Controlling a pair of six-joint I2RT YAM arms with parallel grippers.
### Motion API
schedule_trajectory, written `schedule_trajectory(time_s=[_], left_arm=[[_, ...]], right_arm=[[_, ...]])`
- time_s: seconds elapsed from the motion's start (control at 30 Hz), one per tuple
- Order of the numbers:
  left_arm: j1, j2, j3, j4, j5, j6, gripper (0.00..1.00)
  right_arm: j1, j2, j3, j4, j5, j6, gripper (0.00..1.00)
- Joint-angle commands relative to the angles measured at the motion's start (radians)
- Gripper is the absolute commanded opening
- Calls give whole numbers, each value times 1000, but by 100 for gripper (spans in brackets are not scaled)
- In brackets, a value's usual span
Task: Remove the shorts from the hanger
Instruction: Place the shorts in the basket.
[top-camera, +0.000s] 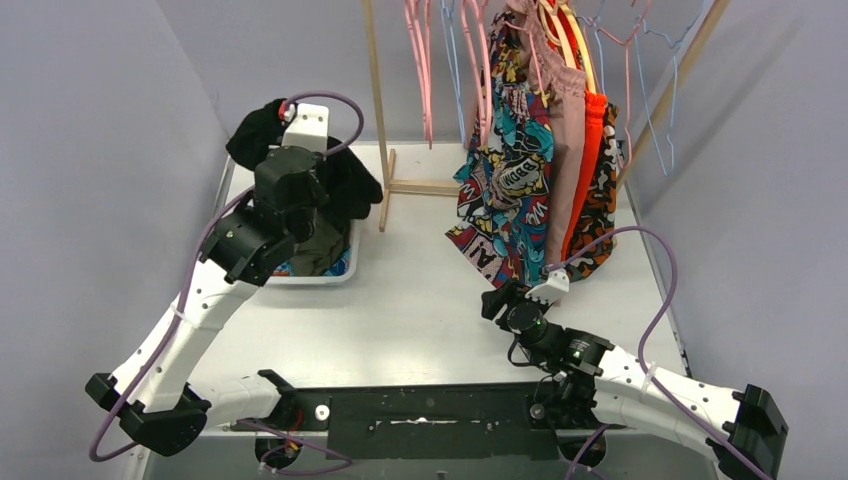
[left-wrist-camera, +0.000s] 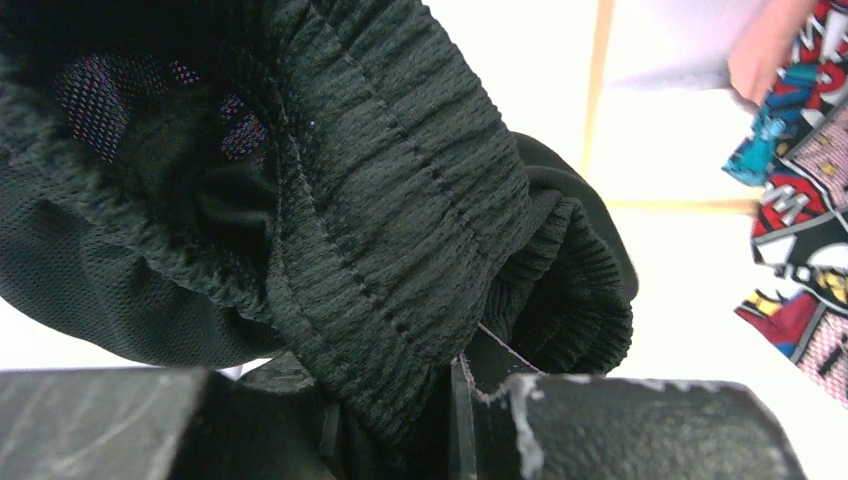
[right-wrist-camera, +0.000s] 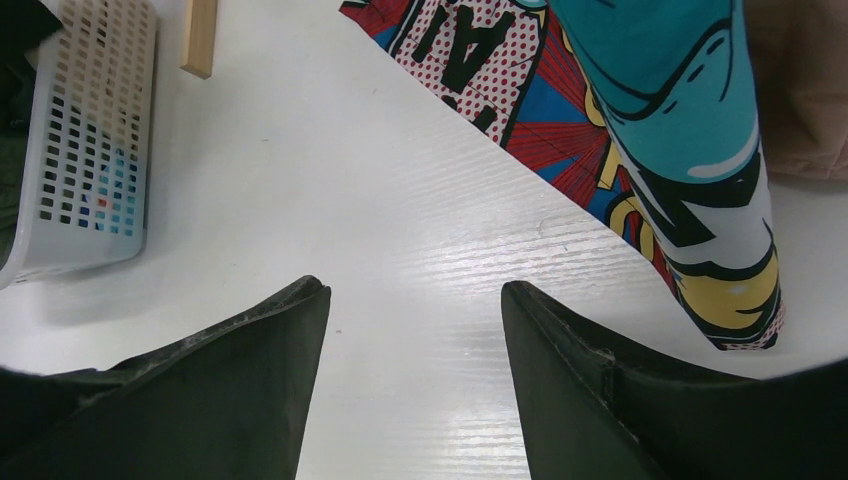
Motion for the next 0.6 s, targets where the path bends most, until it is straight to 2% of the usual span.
schedule_trajectory(time_s=[0.0, 0.43, 0.57], left_arm=[[28, -16, 82, 121, -91, 125, 0], [148, 0, 24, 120, -77, 136, 0], [249, 31, 15, 78, 62, 96, 0]], right_arm=[[7, -10, 25, 20, 60, -3, 65], [5, -9, 28, 32, 38, -29, 66], [6, -13, 26, 35, 32, -31, 66]])
